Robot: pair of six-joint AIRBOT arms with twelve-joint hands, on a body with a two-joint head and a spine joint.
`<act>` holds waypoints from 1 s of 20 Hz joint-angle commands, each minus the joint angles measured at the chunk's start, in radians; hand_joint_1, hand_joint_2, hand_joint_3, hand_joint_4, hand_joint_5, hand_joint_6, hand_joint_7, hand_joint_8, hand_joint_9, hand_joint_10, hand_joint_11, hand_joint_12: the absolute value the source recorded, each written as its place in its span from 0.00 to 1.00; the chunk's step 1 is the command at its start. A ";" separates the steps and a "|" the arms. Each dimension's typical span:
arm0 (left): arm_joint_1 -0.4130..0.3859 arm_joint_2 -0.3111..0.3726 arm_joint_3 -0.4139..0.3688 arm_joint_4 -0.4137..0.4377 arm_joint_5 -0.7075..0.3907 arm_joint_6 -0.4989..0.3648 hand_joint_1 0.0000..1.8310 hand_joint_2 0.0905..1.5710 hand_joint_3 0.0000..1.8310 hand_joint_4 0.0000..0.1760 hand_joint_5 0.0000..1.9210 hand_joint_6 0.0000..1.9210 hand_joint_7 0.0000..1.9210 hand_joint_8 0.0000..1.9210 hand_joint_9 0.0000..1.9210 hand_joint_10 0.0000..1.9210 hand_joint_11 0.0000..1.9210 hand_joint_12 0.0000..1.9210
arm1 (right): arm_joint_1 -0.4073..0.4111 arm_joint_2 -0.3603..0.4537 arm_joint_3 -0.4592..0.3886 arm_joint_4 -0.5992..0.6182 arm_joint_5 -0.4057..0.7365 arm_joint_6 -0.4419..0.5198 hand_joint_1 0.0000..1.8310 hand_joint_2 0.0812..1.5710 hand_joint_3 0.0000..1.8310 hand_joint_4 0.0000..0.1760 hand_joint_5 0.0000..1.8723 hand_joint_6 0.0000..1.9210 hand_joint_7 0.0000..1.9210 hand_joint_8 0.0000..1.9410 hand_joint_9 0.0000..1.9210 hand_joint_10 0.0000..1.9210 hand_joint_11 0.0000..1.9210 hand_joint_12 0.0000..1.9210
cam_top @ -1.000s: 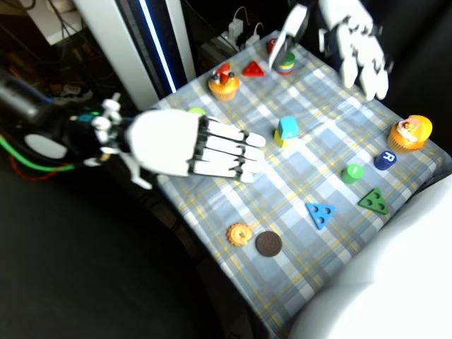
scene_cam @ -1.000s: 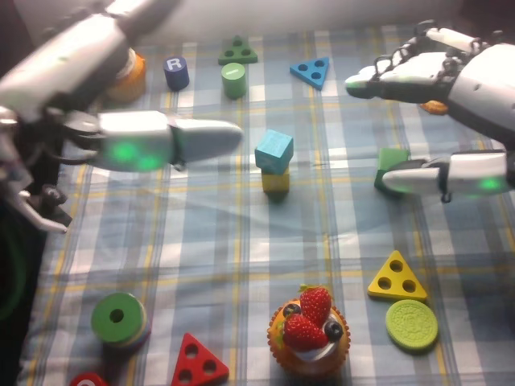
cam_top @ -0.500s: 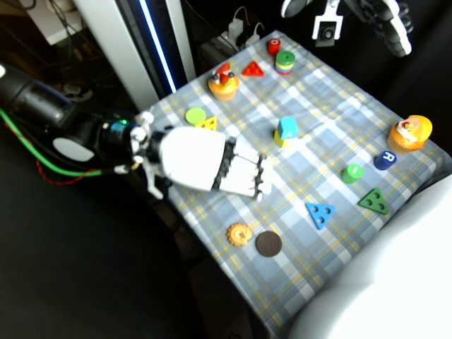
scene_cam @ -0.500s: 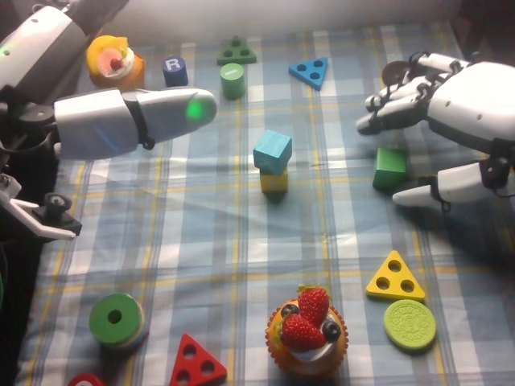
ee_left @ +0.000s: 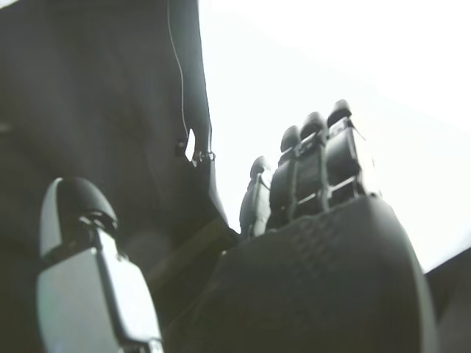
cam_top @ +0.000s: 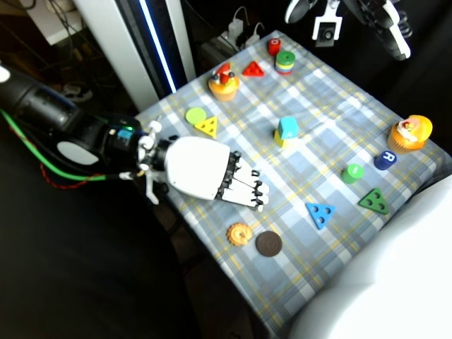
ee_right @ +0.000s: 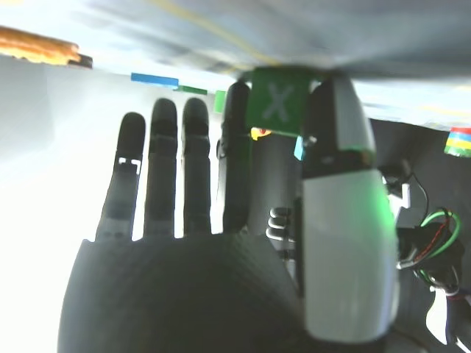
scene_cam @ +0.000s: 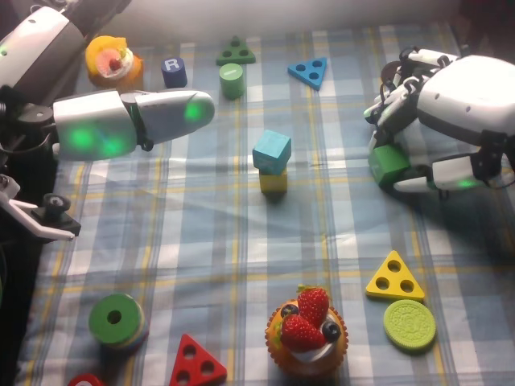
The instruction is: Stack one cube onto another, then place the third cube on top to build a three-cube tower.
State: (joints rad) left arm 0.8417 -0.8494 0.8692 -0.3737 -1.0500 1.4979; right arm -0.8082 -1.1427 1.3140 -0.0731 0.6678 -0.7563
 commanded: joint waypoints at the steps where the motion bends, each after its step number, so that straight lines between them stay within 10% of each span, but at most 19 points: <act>1: -0.004 0.004 -0.003 0.016 -0.124 -0.007 0.39 0.48 0.00 1.00 0.03 0.00 0.05 0.01 0.04 0.01 0.00 0.00 | 0.018 -0.007 0.001 -0.002 0.109 0.019 0.64 0.65 0.00 0.00 0.60 0.39 0.45 0.02 0.39 0.03 0.07 0.67; 14: 0.046 0.043 -0.002 -0.006 -0.086 -0.007 0.41 0.50 0.00 0.98 0.02 0.00 0.04 0.00 0.04 0.00 0.05 0.03 | 0.313 -0.094 0.138 -0.528 0.162 0.469 0.65 0.64 0.00 0.00 0.62 0.35 0.46 0.00 0.36 0.00 0.03 0.64; 20: 0.047 0.039 0.017 -0.039 -0.072 -0.007 0.46 0.53 0.00 1.00 0.02 0.00 0.03 0.00 0.04 0.00 0.01 0.15 | 0.322 -0.144 0.155 -0.598 0.136 0.484 0.65 0.65 0.00 0.00 0.61 0.36 0.46 0.00 0.31 0.00 0.00 0.55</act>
State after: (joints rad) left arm 0.8955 -0.8116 0.8825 -0.4320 -1.0138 1.4982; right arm -0.5011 -1.2823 1.4700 -0.7132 0.7128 -0.2798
